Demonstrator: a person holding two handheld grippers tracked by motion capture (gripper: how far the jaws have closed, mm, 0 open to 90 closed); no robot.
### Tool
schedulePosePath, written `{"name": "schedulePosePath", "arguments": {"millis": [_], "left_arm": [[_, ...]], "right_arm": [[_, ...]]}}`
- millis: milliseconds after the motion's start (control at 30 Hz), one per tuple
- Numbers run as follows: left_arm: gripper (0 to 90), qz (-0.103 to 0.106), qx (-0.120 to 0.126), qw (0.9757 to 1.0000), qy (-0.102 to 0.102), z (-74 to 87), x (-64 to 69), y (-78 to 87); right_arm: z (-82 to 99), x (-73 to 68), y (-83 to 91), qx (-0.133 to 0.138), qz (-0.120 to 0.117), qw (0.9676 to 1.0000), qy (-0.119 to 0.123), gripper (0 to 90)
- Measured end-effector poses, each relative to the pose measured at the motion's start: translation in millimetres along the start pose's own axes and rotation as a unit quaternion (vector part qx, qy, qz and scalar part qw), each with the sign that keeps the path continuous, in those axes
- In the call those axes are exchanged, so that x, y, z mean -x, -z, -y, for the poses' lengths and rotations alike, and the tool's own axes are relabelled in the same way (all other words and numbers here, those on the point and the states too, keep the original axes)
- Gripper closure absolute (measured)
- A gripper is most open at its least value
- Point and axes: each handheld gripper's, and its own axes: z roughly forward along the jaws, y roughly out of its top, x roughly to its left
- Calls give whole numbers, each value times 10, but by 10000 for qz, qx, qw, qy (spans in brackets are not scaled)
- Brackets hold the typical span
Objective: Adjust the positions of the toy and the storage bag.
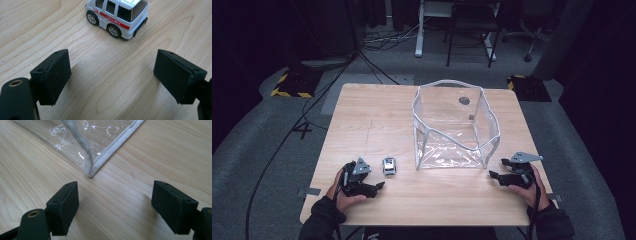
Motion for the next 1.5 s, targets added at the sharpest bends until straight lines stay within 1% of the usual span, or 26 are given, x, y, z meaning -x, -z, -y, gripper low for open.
{"name": "schedulePosePath", "arguments": {"millis": [233,300,333,467,500,533,567,633,667,700,733,767,800,833,900,933,1000,1067,1100,1133,1167,1200,1233,1267,1367,1500], "left_arm": [[146,-5,10,10000,-21,2,-1,2],[147,-36,27,10000,-23,3,1,3],[147,-18,43,10000,-22,5,2,-1],[148,-18,51,10000,-25,4,3,-2],[149,-18,50,10000,-19,5,4,-3],[149,-18,50,10000,-18,5,4,-3],[148,-14,36,10000,-18,4,3,-1],[147,-14,29,10000,-22,1,3,1],[147,29,12,10000,10,1,5,-3],[146,25,13,10000,27,1,8,-3],[146,25,18,10000,28,1,8,-4],[146,24,23,10000,14,2,6,-4],[146,25,19,10000,29,2,8,-4],[146,23,21,10000,0,2,5,-3],[146,17,24,10000,-2,1,5,-2],[147,12,26,10000,2,2,7,-2],[147,15,25,10000,14,3,9,-3],[147,10,24,10000,10,2,9,-2],[147,15,48,10000,17,5,9,-7],[147,23,46,10000,20,4,10,-6],[147,32,20,10000,14,2,8,-2],[147,28,16,10000,4,1,6,-2],[147,28,16,10000,4,1,6,-2],[147,6,31,10000,-12,1,6,-3],[147,35,13,10000,2,2,6,-3],[147,14,40,10000,-8,4,6,-6]], "right_arm": [[-1,-7,-2,-26,8,10000,70,208],[-4,-16,-7,-29,-7,10000,71,206],[-13,-24,-17,-21,-28,9999,121,206],[-46,-53,-47,-46,-93,9998,162,207],[-75,-93,-79,-59,-136,9998,161,211],[-75,-93,-79,-59,-136,9998,161,211],[-113,-139,-120,-58,-239,9993,270,212],[-134,-162,-141,-69,-251,9993,271,212],[-154,-178,-163,-72,-270,9992,280,215],[-173,-193,-186,-54,-294,9991,315,218],[-191,-217,-203,-56,-333,9990,281,223],[-223,-250,-243,-11,-305,9991,295,257],[-223,-250,-243,-11,-305,9991,295,257],[-263,-282,-282,-33,-360,9987,360,268],[-287,-308,-313,-3,-378,9985,386,251],[-327,-340,-357,8,-265,9988,413,248],[-356,-344,-387,14,-247,9988,411,276],[-368,-351,-400,21,-234,9990,390,283],[-382,-355,-414,18,-169,9990,403,287],[-412,-380,-448,25,-122,9993,345,299],[-412,-380,-448,25,-122,9993,345,299],[-447,-410,-485,14,-32,9996,291,311],[-447,-410,-485,14,-32,9996,291,311],[-484,-458,-526,0,2,9998,216,314],[-518,-499,-564,-4,31,9998,196,314],[-573,-569,-625,-11,84,9998,176,318]]}}
